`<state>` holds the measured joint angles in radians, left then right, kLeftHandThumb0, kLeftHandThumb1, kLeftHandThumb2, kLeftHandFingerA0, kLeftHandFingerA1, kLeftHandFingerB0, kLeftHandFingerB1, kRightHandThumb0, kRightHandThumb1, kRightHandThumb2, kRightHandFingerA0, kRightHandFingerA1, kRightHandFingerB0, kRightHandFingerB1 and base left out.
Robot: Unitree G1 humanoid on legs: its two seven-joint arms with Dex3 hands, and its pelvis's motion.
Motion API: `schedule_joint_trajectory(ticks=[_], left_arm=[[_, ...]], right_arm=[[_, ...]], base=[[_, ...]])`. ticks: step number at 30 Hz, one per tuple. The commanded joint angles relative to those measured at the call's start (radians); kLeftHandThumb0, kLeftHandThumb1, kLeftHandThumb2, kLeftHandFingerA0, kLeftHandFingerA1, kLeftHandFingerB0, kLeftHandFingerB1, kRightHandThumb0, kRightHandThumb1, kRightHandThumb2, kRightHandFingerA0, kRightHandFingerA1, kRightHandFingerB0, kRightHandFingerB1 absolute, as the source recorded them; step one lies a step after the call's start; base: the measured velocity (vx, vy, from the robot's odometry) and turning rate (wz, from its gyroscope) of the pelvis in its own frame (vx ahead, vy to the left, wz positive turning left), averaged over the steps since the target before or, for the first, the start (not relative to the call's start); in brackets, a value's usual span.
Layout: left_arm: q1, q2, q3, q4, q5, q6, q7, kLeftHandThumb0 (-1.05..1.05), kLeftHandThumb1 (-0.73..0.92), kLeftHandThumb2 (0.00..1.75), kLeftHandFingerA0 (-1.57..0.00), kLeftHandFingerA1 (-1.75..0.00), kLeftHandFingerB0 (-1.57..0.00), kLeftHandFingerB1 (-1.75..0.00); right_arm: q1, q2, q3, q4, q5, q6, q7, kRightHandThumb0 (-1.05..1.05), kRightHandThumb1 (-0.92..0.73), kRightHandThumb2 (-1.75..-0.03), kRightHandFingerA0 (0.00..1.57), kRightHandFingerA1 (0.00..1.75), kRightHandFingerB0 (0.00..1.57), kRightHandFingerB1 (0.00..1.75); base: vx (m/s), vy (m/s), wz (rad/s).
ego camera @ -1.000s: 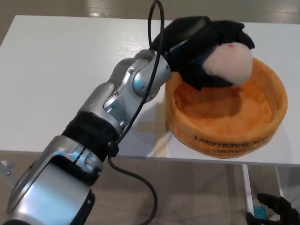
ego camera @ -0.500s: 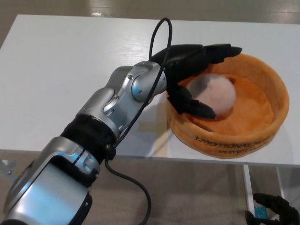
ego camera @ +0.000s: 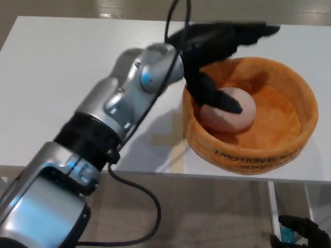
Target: Use the left hand to pick up the pink round toy on the left and place it inside the orange plate on the desk.
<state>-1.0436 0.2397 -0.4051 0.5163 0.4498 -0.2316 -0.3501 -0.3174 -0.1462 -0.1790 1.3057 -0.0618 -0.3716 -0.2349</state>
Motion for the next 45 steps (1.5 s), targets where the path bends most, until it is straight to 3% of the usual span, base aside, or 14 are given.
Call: schedule_joint_trajectory(ticks=[1, 5, 6, 10, 18, 22, 23, 30, 31, 33, 37, 38, 44, 45], left_arm=[[0.11, 0.095, 0.133, -0.276, -0.16, -0.027, -0.088, -0.74, 0.41, 0.84, 0.0, -0.1, 0.0, -0.14], [0.251, 0.156, 0.23, -0.481, -0.257, -0.044, -0.112, -0.57, 0.37, 0.76, -0.04, -0.36, -0.03, -0.26], [0.325, 0.17, 0.273, -0.54, -0.306, -0.077, -0.106, -0.31, 0.18, 0.8, 0.0, -0.47, 0.0, -0.48], [0.431, 0.176, 0.328, -0.627, -0.379, -0.083, -0.111, -0.29, 0.19, 0.8, 0.0, -0.48, 0.0, -0.48], [0.967, 0.219, 0.428, -0.858, -0.605, -0.209, -0.184, -0.23, 0.26, 0.84, -0.1, -0.52, -0.09, -0.5], [1.082, 0.223, 0.425, -0.817, -0.649, -0.282, -0.219, -0.23, 0.27, 0.84, -0.1, -0.52, -0.09, -0.5], [1.133, 0.224, 0.426, -0.806, -0.681, -0.275, -0.245, -0.37, 0.45, 0.54, -0.26, -0.33, -0.31, -0.31], [1.348, 0.24, 0.421, -0.753, -0.801, -0.156, -0.373, -0.45, 0.39, 0.65, -0.34, -0.43, -0.41, -0.42], [1.372, 0.243, 0.418, -0.738, -0.819, -0.126, -0.399, -0.42, 0.39, 0.64, -0.36, -0.43, -0.42, -0.43], [1.403, 0.246, 0.413, -0.703, -0.811, -0.072, -0.415, -0.32, 0.43, 0.53, -0.41, -0.37, -0.49, -0.37], [1.415, 0.237, 0.402, -0.62, -0.758, -0.051, -0.404, -0.33, 0.44, 0.53, -0.41, -0.37, -0.48, -0.37], [1.409, 0.231, 0.399, -0.589, -0.743, -0.06, -0.398, -0.34, 0.43, 0.53, -0.41, -0.38, -0.48, -0.38], [1.364, 0.199, 0.39, -0.4, -0.65, -0.125, -0.352, -0.35, 0.45, 0.54, -0.43, -0.38, -0.5, -0.37], [1.296, 0.195, 0.364, -0.203, -0.501, -0.18, -0.207, -0.51, 0.54, 0.57, -0.32, -0.34, -0.32, -0.31]], right_arm=[[0.028, -0.003, 0.0, 0.006, 0.001, 0.004, -0.002, -0.33, -0.34, -0.94, 0.59, 0.87, 0.55, 0.77], [0.029, -0.01, 0.003, 0.007, -0.002, 0.003, 0.006, -0.34, -0.39, -0.84, 0.49, 0.96, 0.53, 0.77], [0.029, -0.015, 0.005, 0.007, -0.005, 0.002, 0.002, -0.34, -0.38, -0.84, 0.54, 0.97, 0.55, 0.77], [0.033, -0.017, 0.009, 0.006, -0.01, -0.002, -0.008, -0.32, -0.33, -0.93, 0.59, 0.88, 0.55, 0.76], [0.019, -0.017, -0.006, 0.007, 0.008, 0.009, 0.007, -0.3, -0.38, -0.82, 0.51, 0.97, 0.56, 0.77], [0.015, -0.018, -0.008, 0.005, 0.01, 0.007, 0.004, -0.29, -0.37, -0.84, 0.52, 0.98, 0.57, 0.78], [0.015, -0.02, -0.005, 0.005, 0.007, 0.006, 0.003, -0.32, -0.34, -0.92, 0.57, 0.87, 0.59, 0.79], [0.015, -0.022, -0.005, 0.004, 0.007, 0.002, 0.01, -0.32, -0.35, -0.92, 0.6, 0.9, 0.59, 0.8], [0.014, -0.021, -0.005, 0.004, 0.007, 0.004, 0.009, -0.28, -0.38, -0.85, 0.55, 1.0, 0.58, 0.82], [0.011, -0.019, -0.005, 0.004, 0.007, 0.005, 0.004, -0.28, -0.35, -0.91, 0.6, 0.91, 0.6, 0.81], [0.008, -0.02, -0.002, 0.004, 0.002, 0.001, -0.001, -0.26, -0.37, -0.86, 0.56, 1.03, 0.58, 0.82], [0.008, -0.021, -0.002, 0.003, 0.004, 0.002, 0.001, -0.31, -0.34, -0.93, 0.62, 0.92, 0.6, 0.8], [0.005, -0.025, 0.001, 0.004, 0.001, 0.01, 0.007, -0.3, -0.36, -0.92, 0.61, 0.88, 0.59, 0.78], [0.004, -0.026, -0.001, 0.005, 0.002, 0.013, 0.009, -0.27, -0.34, -0.91, 0.6, 0.88, 0.59, 0.78]], base=[[0.0, 0.0, 0.0], [0.0, 0.0, 0.0], [0.0, 0.0, 0.0], [0.0, 0.0, 0.0], [0.0, 0.0, 0.0], [0.0, 0.0, 0.0], [0.0, 0.0, 0.0], [0.0, 0.0, 0.0], [0.0, 0.0, 0.0], [0.0, 0.0, 0.0], [0.0, 0.0, 0.0], [0.0, 0.0, 0.0], [0.0, 0.0, 0.0], [0.0, 0.0, 0.0]])
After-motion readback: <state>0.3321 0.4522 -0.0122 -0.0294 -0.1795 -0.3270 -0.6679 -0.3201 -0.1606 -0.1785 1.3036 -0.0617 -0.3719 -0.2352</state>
